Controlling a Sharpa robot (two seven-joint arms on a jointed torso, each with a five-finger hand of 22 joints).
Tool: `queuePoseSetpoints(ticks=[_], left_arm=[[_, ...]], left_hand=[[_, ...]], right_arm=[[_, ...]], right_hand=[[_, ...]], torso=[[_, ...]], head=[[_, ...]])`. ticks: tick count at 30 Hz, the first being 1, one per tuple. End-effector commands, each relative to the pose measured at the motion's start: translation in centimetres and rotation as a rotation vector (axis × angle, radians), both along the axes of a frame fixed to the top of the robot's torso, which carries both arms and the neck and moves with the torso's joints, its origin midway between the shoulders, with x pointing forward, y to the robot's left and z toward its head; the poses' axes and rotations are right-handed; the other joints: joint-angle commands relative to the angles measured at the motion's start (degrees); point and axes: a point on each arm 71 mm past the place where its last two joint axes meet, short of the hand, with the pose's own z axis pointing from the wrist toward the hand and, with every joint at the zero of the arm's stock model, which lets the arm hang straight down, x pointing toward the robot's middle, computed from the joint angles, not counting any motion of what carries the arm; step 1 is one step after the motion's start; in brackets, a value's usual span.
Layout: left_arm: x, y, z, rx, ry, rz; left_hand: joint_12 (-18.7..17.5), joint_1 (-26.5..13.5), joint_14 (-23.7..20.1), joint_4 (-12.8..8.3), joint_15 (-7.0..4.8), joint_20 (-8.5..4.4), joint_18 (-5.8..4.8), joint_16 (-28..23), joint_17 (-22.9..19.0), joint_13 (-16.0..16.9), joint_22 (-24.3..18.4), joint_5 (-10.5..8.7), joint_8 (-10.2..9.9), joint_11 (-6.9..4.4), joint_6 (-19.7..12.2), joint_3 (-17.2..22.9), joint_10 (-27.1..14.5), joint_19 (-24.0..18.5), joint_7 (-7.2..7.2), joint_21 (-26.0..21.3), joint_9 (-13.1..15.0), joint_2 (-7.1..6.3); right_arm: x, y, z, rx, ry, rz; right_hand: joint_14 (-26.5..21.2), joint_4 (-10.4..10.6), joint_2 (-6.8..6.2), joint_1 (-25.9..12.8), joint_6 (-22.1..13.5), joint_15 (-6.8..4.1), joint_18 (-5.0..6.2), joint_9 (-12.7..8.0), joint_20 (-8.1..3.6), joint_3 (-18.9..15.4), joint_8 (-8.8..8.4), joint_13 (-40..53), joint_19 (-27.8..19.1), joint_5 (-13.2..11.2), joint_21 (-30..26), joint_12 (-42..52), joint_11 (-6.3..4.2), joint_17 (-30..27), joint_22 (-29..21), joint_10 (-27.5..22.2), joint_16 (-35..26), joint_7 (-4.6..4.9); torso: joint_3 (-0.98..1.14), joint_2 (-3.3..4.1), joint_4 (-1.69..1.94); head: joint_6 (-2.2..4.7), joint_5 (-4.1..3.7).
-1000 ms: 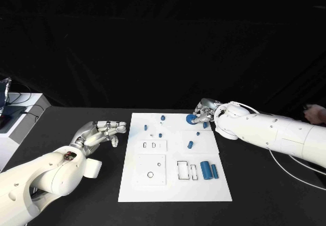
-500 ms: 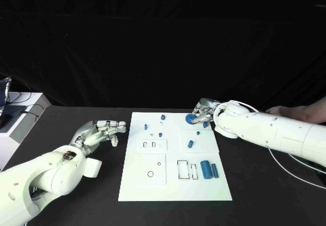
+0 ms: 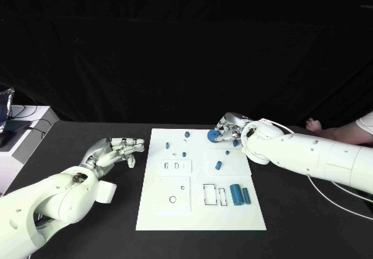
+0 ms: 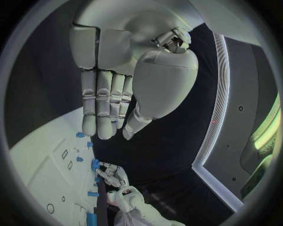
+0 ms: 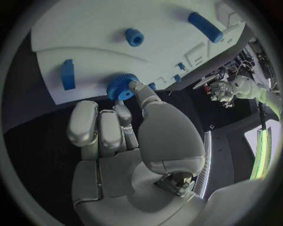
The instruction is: Assemble the parts on the task board
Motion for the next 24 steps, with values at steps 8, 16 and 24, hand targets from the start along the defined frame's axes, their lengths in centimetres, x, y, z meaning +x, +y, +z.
queuePoseSetpoints(ticks=[8, 16, 24], left_arm=[[-0.1, -0.1, 0.1, -0.004, -0.005, -0.017], [0.0, -0.2, 0.1, -0.005, -0.008, -0.016], [0.0, -0.2, 0.1, -0.005, -0.009, -0.015]], left_hand=[[-0.16, -0.33, -0.33, -0.05, -0.04, -0.23, 1.26, 0.35, -0.08, -0.08, 0.08, -0.25, 0.18, -0.09, 0.03, 0.5, -0.32, 0.28, 0.11, -0.24, 0.01, -0.01], [-0.16, -0.33, -0.33, -0.05, -0.04, -0.23, 1.26, 0.35, -0.08, -0.08, 0.08, -0.25, 0.18, -0.09, 0.03, 0.5, -0.32, 0.28, 0.11, -0.24, 0.01, -0.01], [-0.16, -0.33, -0.33, -0.05, -0.04, -0.23, 1.26, 0.35, -0.08, -0.08, 0.08, -0.25, 0.18, -0.09, 0.03, 0.5, -0.32, 0.28, 0.11, -0.24, 0.01, -0.01]], right_arm=[[-2.1, 3.5, 1.5, -0.005, -0.166, 0.103], [-3.0, 6.7, 0.8, -0.025, -0.187, 0.185], [-3.0, 9.1, 0.2, -0.055, -0.223, 0.221]], right_hand=[[0.13, 0.36, -0.26, -0.53, 0.95, -0.27, 0.83, 0.12, -0.33, -0.46, 0.01, 0.2, 3.61, -1.61, 0.47, 0.08, -0.99, 0.19, 7.92, 1.38, 0.26, 0.19], [0.1, 0.92, -0.7, -0.16, 0.71, -0.24, 0.79, 0.1, -0.32, -0.69, -0.02, 0.31, 3.56, -2.54, 0.54, -0.28, -0.91, 0.31, 7.93, 1.41, 0.22, 0.27], [0.12, 0.96, -0.8, 0.04, 0.83, -0.26, 0.79, 0.11, -0.33, -0.7, -0.01, 0.36, 3.56, -2.84, 0.56, -0.31, -0.92, 0.35, 7.93, 1.48, 0.2, 0.24]], torso=[[-0.02, -0.05, -0.03], [-0.1, -0.05, -0.03], [-0.17, -0.06, 0.21]], head=[[0.27, 0.45], [0.43, 0.4], [0.58, 0.58]])
